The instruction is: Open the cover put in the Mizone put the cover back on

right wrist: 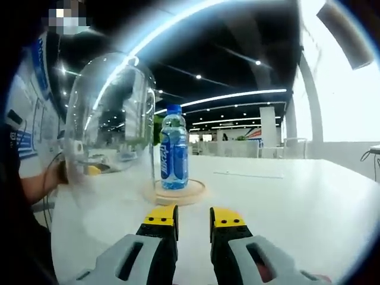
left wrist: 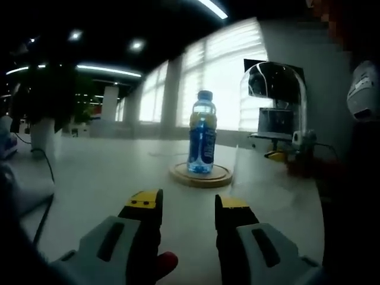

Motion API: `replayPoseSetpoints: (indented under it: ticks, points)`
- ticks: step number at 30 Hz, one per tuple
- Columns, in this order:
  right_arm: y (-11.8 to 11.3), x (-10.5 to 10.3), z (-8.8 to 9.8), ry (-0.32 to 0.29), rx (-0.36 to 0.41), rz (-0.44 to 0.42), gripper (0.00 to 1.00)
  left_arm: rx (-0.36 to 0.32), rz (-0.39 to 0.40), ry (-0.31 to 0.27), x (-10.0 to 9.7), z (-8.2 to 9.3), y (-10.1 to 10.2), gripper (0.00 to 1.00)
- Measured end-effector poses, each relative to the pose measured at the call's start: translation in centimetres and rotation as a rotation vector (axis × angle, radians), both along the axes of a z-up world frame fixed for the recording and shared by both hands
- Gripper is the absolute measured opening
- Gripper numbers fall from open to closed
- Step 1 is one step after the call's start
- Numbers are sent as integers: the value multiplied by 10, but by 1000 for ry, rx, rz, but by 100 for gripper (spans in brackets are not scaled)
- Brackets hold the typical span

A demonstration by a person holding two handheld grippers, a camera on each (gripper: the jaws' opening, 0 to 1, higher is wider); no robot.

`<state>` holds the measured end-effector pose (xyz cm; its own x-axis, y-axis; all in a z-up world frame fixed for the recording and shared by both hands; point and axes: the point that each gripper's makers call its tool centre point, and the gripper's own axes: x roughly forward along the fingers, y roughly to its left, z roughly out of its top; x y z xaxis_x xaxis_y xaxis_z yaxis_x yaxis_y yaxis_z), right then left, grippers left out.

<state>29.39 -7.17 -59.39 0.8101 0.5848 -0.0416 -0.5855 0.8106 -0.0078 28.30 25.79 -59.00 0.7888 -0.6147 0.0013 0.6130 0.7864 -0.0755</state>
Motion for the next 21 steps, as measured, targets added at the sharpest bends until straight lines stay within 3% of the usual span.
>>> replayPoseSetpoints:
  ticks: [15, 21]
  points:
    - [2, -2, -3, 14, -16, 8, 15, -55, 28, 38, 4, 2, 7, 29]
    - [1, 1, -7, 31, -23, -1, 15, -30, 18, 37, 3, -1, 4, 28]
